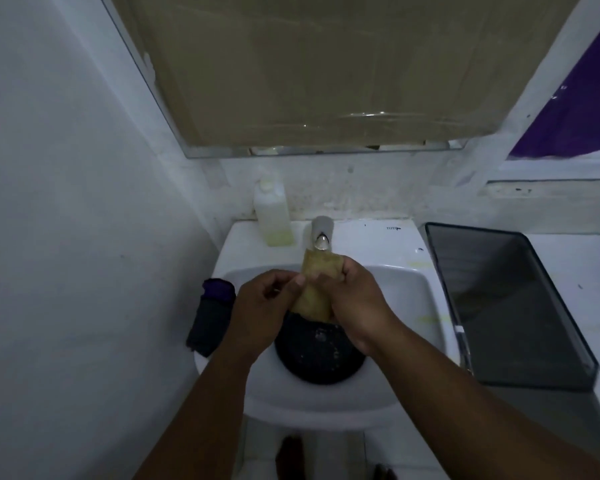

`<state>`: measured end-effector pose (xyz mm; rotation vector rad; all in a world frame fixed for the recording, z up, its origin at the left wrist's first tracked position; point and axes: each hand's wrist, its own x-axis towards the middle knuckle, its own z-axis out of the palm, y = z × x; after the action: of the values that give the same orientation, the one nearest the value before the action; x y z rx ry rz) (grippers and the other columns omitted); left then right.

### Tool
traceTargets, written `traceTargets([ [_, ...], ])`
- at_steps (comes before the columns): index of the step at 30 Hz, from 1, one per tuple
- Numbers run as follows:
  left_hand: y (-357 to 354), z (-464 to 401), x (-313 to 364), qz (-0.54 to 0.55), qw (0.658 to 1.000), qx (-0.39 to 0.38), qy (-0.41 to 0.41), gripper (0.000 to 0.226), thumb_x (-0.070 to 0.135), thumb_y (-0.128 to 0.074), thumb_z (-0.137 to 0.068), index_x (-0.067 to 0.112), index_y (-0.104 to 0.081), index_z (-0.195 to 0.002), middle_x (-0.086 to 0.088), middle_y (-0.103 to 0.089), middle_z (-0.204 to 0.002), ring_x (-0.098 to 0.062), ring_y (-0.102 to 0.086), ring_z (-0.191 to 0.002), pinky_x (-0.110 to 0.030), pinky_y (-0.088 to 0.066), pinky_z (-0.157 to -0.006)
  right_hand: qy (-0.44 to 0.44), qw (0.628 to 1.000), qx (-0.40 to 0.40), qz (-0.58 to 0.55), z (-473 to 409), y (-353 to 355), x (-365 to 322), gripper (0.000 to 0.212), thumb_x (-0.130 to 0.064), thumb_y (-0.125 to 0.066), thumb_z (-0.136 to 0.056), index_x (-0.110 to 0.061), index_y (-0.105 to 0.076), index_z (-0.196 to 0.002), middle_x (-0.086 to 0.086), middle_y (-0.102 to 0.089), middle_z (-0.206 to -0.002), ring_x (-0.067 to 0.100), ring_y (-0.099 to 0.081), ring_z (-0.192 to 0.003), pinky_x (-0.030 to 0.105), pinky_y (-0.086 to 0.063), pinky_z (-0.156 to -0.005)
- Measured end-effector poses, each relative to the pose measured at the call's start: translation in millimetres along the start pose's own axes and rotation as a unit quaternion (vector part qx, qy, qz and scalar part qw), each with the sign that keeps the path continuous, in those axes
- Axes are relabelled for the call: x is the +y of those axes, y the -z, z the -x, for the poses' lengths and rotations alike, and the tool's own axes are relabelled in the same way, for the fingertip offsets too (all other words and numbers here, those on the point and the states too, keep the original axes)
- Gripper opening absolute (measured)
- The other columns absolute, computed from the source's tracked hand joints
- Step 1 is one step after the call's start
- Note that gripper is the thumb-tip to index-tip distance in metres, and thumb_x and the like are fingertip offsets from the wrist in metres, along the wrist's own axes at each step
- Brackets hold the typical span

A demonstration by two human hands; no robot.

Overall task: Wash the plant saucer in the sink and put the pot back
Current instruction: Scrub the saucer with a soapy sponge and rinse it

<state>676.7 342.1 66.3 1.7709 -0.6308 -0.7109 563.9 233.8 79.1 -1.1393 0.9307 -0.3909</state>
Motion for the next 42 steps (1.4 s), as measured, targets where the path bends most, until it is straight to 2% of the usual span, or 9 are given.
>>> traceTargets([
  [4, -20, 19, -15, 0.032, 0.999, 0.008, 0.039, 0.017, 0.025, -0.066, -0.098, 0.012, -0.078, -0.098, 0.006, -0.076, -0.077, 0.000, -0.068, -0.069, -0.012, -0.048, -0.059, -0.015, 0.999, -0.030, 0.031, 6, 25, 27, 0.029, -0.016, -0.079, -0.089, -0.017, -0.068, -0.115, 0.007, -0.077, -0.106, 0.024, -0.075, -0.097, 0.051, -0.062, -0.087],
  [10, -42, 32, -29, 0.070, 0.994, 0.032, 0.075, 0.010, 0.015, -0.074, -0.093, 0.014, -0.076, -0.103, 0.005, -0.077, -0.078, 0.000, -0.069, -0.067, -0.013, -0.050, -0.057, -0.026, 0.996, -0.049, 0.065, 5, 44, 48, 0.014, -0.023, -0.065, -0.099, -0.018, -0.068, -0.112, 0.004, -0.077, -0.104, 0.022, -0.075, -0.096, 0.052, -0.061, -0.088],
  [15, -41, 27, -39, 0.088, 0.992, 0.018, 0.092, 0.014, 0.016, -0.073, -0.093, 0.014, -0.076, -0.107, -0.001, -0.080, -0.090, -0.006, -0.073, -0.076, -0.014, -0.052, -0.061, -0.013, 0.994, -0.096, 0.054, 1, 51, 57, 0.029, -0.008, -0.072, -0.094, -0.012, -0.066, -0.122, 0.009, -0.076, -0.112, 0.027, -0.074, -0.105, 0.055, -0.059, -0.092],
  [21, -40, 8, -55, 0.103, 0.988, -0.007, 0.116, 0.011, 0.020, -0.075, -0.091, 0.019, -0.077, -0.102, 0.003, -0.080, -0.089, -0.004, -0.073, -0.077, -0.017, -0.053, -0.062, -0.010, 0.997, -0.015, 0.079, -12, 41, 66, 0.020, -0.032, -0.060, -0.103, -0.018, -0.071, -0.110, 0.004, -0.078, -0.102, 0.024, -0.074, -0.098, 0.053, -0.059, -0.092],
  [26, -36, -1, -79, 0.103, 0.985, -0.021, 0.138, 0.012, 0.020, -0.075, -0.092, 0.022, -0.078, -0.103, 0.001, -0.080, -0.091, -0.012, -0.072, -0.082, -0.028, -0.056, -0.066, -0.017, 0.997, -0.070, 0.037, -13, 39, 84, 0.031, -0.003, -0.065, -0.096, -0.015, -0.067, -0.125, 0.010, -0.075, -0.115, 0.029, -0.072, -0.110, 0.056, -0.056, -0.097],
  [30, -32, -8, -94, 0.095, 0.986, -0.028, 0.138, 0.012, 0.020, -0.076, -0.091, 0.022, -0.078, -0.103, 0.002, -0.079, -0.088, -0.008, -0.071, -0.077, -0.020, -0.051, -0.060, -0.032, 0.994, -0.100, 0.044, -18, 41, 92, 0.053, 0.019, -0.068, -0.082, -0.012, -0.066, -0.125, 0.015, -0.074, -0.115, 0.034, -0.071, -0.110, 0.061, -0.055, -0.096],
  [33, -30, -17, -102, 0.090, 0.986, -0.033, 0.134, 0.010, 0.020, -0.075, -0.091, 0.021, -0.078, -0.101, 0.007, -0.076, -0.077, -0.003, -0.068, -0.067, -0.016, -0.049, -0.056, -0.037, 0.993, -0.104, 0.040, -28, 40, 96, 0.052, 0.019, -0.063, -0.086, -0.012, -0.065, -0.128, 0.016, -0.074, -0.117, 0.035, -0.070, -0.112, 0.060, -0.054, -0.098],
  [37, -37, -36, -121, 0.071, 0.986, 0.031, 0.149, 0.012, 0.034, -0.069, -0.096, 0.026, -0.076, -0.102, 0.009, -0.077, -0.094, -0.005, -0.068, -0.086, -0.019, -0.051, -0.074, -0.067, 0.997, -0.039, 0.000, -49, 42, 104, 0.027, -0.002, -0.059, -0.100, -0.017, -0.070, -0.119, 0.012, -0.076, -0.112, 0.031, -0.072, -0.109, 0.059, -0.053, -0.100],
  [42, -43, -62, -169, -0.081, 0.971, 0.078, 0.209, 0.054, 0.058, -0.055, -0.098, 0.027, -0.052, -0.142, -0.003, -0.056, -0.143, -0.024, -0.054, -0.129, -0.041, -0.044, -0.111, -0.050, 0.997, 0.039, 0.050, -74, 55, 115, 0.019, -0.034, -0.062, -0.100, -0.021, -0.075, -0.105, 0.007, -0.078, -0.103, 0.028, -0.075, -0.100, 0.055, -0.058, -0.095],
])
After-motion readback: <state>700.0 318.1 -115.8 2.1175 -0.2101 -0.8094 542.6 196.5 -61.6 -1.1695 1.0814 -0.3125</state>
